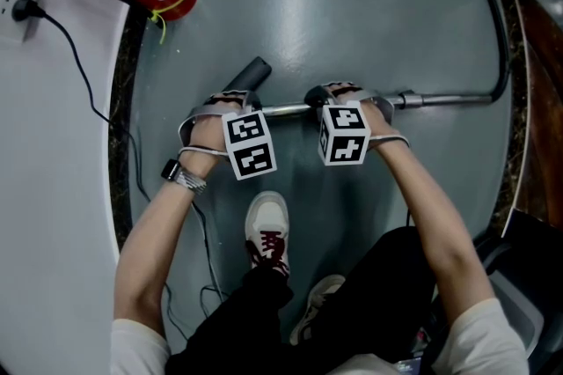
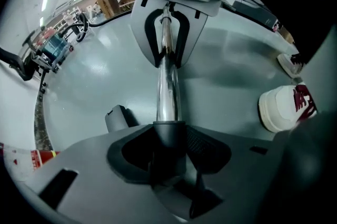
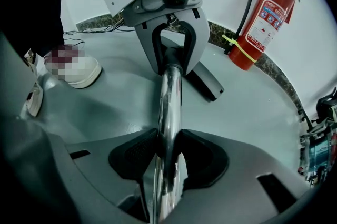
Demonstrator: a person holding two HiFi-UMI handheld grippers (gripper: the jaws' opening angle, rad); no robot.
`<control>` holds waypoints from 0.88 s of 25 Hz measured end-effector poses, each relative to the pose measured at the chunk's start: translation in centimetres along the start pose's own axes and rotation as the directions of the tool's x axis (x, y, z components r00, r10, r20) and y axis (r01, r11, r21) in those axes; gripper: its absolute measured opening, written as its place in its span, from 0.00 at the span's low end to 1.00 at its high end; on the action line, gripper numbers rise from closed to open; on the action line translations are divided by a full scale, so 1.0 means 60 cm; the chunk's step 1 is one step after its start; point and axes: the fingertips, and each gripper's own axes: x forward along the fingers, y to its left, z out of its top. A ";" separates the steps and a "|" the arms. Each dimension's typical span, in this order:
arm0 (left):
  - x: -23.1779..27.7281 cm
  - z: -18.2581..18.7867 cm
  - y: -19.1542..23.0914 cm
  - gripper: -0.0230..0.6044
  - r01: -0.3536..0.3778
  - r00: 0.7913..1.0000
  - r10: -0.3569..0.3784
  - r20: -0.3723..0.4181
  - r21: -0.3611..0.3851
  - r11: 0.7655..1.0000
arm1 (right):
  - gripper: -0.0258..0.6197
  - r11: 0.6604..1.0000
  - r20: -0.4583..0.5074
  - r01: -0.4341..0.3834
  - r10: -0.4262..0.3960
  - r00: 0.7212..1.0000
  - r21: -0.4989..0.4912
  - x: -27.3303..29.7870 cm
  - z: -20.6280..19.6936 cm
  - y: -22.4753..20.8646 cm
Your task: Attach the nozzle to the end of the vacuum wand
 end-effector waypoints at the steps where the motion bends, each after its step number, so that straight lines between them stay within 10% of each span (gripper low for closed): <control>1: 0.001 0.000 0.000 0.33 -0.013 1.000 0.013 -0.013 0.011 1.000 | 0.29 1.000 -0.002 -0.003 0.003 1.000 0.000 0.001 0.000 0.001; 22: 0.017 0.003 -0.011 0.33 0.001 1.000 -0.001 0.002 -0.066 0.998 | 0.28 1.000 0.045 -0.021 0.021 0.999 -0.007 0.014 0.023 0.010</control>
